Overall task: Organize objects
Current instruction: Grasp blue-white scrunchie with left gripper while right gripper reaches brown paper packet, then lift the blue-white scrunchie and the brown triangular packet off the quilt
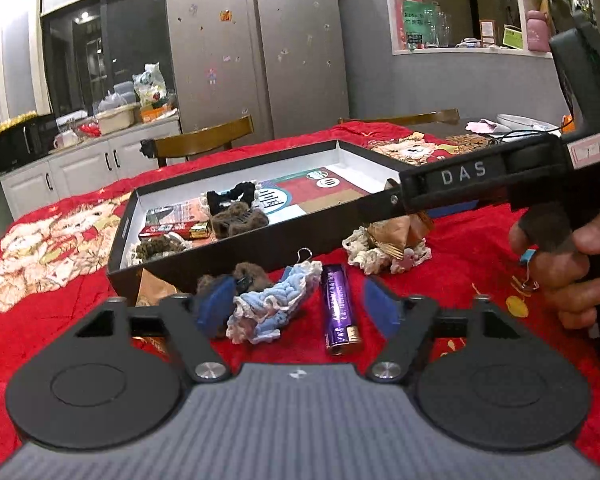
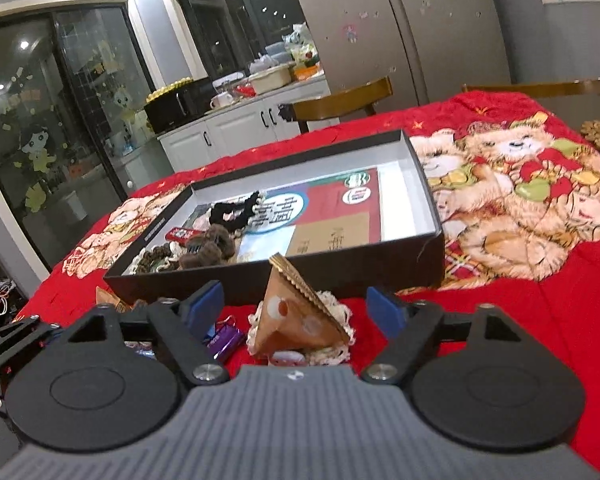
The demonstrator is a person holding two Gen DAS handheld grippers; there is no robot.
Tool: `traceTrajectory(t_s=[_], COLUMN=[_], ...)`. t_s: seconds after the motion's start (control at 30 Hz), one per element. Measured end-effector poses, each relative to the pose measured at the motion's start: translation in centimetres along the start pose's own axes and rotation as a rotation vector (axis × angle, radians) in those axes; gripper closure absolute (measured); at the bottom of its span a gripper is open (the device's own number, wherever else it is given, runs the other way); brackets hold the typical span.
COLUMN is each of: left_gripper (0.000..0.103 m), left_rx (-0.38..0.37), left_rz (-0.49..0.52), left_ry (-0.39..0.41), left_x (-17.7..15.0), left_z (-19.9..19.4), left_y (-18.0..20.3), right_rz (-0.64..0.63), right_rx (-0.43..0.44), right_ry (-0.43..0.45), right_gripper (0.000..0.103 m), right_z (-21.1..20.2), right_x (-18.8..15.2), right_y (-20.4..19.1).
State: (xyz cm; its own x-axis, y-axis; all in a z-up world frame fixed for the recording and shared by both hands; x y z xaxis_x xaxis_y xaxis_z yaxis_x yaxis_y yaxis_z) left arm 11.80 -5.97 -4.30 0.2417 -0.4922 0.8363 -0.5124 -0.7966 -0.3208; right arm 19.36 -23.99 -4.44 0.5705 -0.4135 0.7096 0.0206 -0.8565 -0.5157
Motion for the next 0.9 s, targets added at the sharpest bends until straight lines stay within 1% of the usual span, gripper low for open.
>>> traceTrajectory(t_s=[0.03,0.07,0.1,0.17,0.2,0.33,0.37,0.43,0.47,0.5,0.63,0.9], left_gripper=[0.045,0.054,0.06,0.065,0.067,0.068,0.068,0.074,0.082,0.086,0.088,0.088], left_rx=[0.006,0.009,0.01,0.001,-0.003,-0.015,-0.016,-0.02,-0.02,-0.02,-0.018,0.02], left_rz=[-0.006,-0.01,-0.018,-0.035,-0.045,-0.062,-0.062,-0.065,-0.069,-0.073,-0.079,-0.082], left_ry=[-0.006,-0.015,-0.028,-0.058,-0.07,-0.093,-0.095,-0.094,-0.092,-0.09,-0.073,-0.057], left_x=[-0.1,-0.2,-0.3,-0.7,-0.8,-1.2,-1.2,-1.2,-1.2,-1.2,-1.1,-0.8], left_z=[-0.2,-0.1,0.1,0.5,0.8,1.2,1.3,1.3,1.2,1.2,1.0,0.5], left_y=[-0.1,-0.2,-0.4,-0.6,-0.7,-0.9,-0.9,-1.0,-1.0,-1.1,-1.2,-1.5], right_rz=[0.002,0.004,0.006,0.012,0.017,0.034,0.037,0.038,0.04,0.039,0.039,0.037], right_rx=[0.0,-0.003,-0.008,-0.017,-0.017,-0.023,-0.023,-0.023,-0.023,-0.024,-0.027,-0.039], right_ry=[-0.003,-0.004,-0.006,-0.017,-0.023,-0.055,-0.054,-0.051,-0.048,-0.047,-0.04,-0.003], right_gripper=[0.023,0.024,0.027,0.033,0.039,0.048,0.049,0.051,0.051,0.052,0.053,0.055], right_z=[0.1,0.2,0.2,0.5,0.6,1.1,1.1,1.0,1.0,1.0,0.8,0.3], right_x=[-0.1,0.0,-0.1,-0.2,-0.3,-0.6,-0.7,-0.6,-0.6,-0.6,-0.5,0.0], right_y=[0.1,0.2,0.3,0.6,0.7,1.0,1.0,1.0,1.1,1.0,1.0,0.9])
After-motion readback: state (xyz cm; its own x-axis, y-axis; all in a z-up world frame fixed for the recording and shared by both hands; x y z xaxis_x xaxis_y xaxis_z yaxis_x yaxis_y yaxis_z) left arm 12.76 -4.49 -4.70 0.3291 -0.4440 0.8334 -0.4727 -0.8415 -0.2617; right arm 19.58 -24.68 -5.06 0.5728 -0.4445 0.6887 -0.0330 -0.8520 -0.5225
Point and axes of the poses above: each gripper's, at about its wrist camera, not at the fingertips, and z roughly the way its jaws point, y to its right, x to its top, the point moved 8 cm from there along z, roughly the way its jaws point, and after that the axes turned 14 degrees about z, right-handed, at the moved point
